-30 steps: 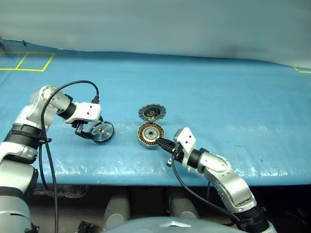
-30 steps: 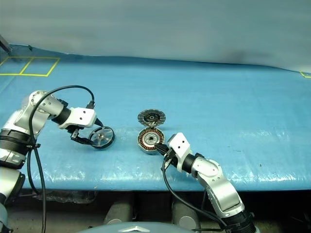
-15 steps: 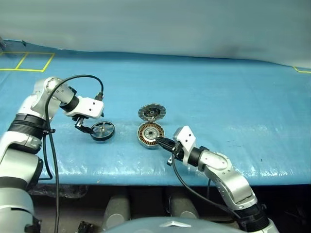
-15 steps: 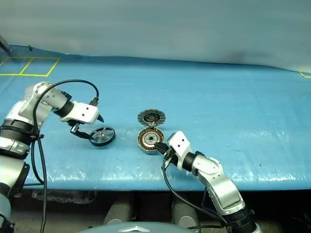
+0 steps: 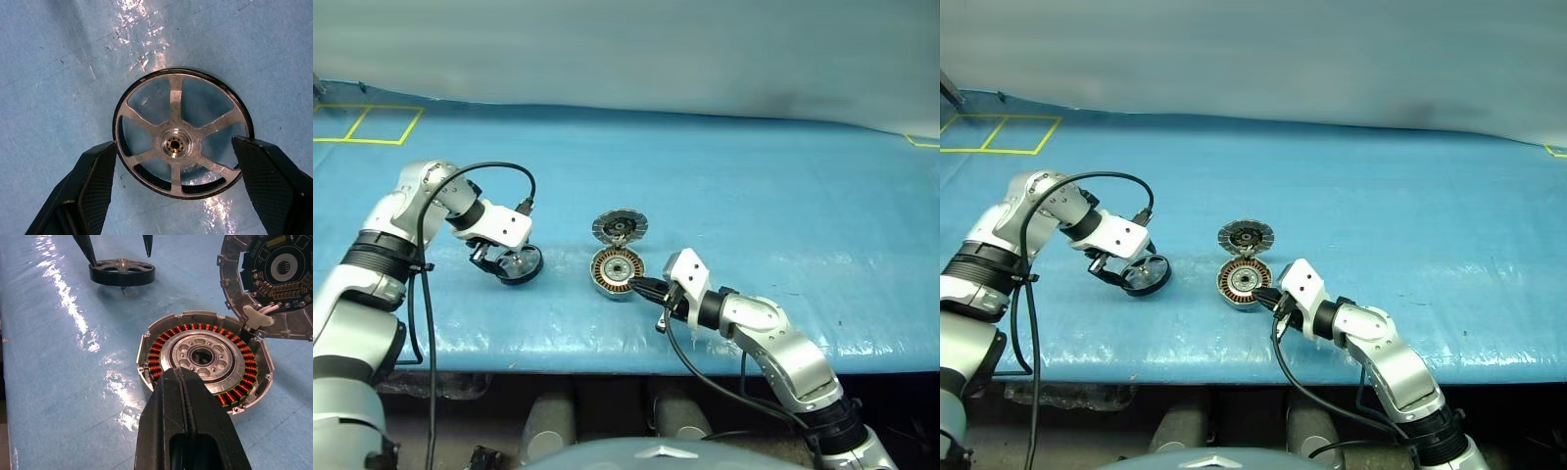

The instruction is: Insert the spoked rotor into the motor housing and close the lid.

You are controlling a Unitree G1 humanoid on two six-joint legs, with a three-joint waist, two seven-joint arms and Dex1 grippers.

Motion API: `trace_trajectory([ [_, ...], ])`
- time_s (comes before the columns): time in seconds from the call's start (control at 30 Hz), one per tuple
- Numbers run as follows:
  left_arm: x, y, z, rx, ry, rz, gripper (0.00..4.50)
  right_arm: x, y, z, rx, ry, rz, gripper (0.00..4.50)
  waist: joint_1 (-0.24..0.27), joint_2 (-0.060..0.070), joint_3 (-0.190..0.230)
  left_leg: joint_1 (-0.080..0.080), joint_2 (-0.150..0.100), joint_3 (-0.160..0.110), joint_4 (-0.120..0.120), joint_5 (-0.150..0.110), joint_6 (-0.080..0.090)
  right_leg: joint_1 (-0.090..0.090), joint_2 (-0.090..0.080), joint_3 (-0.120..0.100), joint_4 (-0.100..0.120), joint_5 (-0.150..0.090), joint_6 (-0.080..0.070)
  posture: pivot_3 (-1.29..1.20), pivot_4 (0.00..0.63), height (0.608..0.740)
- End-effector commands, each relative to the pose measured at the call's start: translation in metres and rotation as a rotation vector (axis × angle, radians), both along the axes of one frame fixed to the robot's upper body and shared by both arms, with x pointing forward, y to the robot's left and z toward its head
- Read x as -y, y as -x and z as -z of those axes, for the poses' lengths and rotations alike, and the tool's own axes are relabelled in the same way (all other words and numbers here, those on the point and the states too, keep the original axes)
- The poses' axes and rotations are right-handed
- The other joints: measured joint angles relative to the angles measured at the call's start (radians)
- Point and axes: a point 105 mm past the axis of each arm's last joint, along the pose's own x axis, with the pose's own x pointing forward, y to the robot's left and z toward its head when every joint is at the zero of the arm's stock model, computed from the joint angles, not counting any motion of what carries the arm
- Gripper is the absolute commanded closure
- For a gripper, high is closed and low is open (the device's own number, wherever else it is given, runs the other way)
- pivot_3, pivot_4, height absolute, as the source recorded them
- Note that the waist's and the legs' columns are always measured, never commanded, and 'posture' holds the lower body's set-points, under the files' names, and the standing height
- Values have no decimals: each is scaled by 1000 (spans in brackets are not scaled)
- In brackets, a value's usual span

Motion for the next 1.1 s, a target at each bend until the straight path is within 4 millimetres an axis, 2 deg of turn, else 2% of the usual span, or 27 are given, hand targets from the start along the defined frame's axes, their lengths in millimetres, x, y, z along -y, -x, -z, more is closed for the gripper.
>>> trace_trajectory([
  [0.03, -1, 2, 3, -1, -29, 24, 409, -3, 3, -12, 38, -23, -12, 4484, 0, 0, 0, 0, 0, 0, 0, 0, 0, 0, 0, 0, 0, 0, 0, 0, 150, 740],
  [0.1, -2, 5, 6, -16, -33, 25, 409, -3, 3, -12, 36, -24, -10, 4484, 0, 0, 0, 0, 0, 0, 0, 0, 0, 0, 0, 0, 0, 0, 0, 0, 150, 740],
  [0.2, -1, 6, 10, -23, -33, 28, 1027, -3, 3, -11, 35, -25, -8, 4500, 0, 0, 0, 0, 0, 0, 1, 0, 0, 1, 0, 0, 0, 0, 0, 0, 150, 740],
  [0.27, 0, 5, 11, -22, -31, 29, 1681, -3, 3, -11, 34, -25, -8, 4500, 0, 0, 0, 0, 0, 0, 1, 0, 0, 1, 0, 0, 0, 0, 0, 0, 150, 740],
  [0.47, 3, 7, 15, -39, -23, 31, 1681, -2, 2, -12, 36, -23, -3, 4500, 0, 0, 0, 0, 0, 0, 3, 0, 0, 1, 0, 0, 1, 0, 0, 0, 150, 740],
  [0.57, 3, 6, 16, -28, -17, 28, 2263, -2, 2, -12, 38, -22, 0, 4500, 0, 0, 0, 0, 0, 0, 3, 0, 0, 1, 0, 0, 1, 0, 1, 0, 150, 740],
  [0.87, 1, 0, 8, 50, 47, 9, 2286, 4, -2, -13, 53, -25, 38, 4500, 1, 0, 0, 0, 0, 0, 5, 0, 0, 2, 0, 0, 2, 1, 1, 0, 150, 740],
  [1.1, 14, 2, -6, 73, 273, -38, 2286, 18, -8, -12, 64, -43, 106, 4500, 1, 0, 0, 0, 0, 0, 5, 0, 0, 2, 0, 0, 2, 1, 1, 0, 150, 740],
])
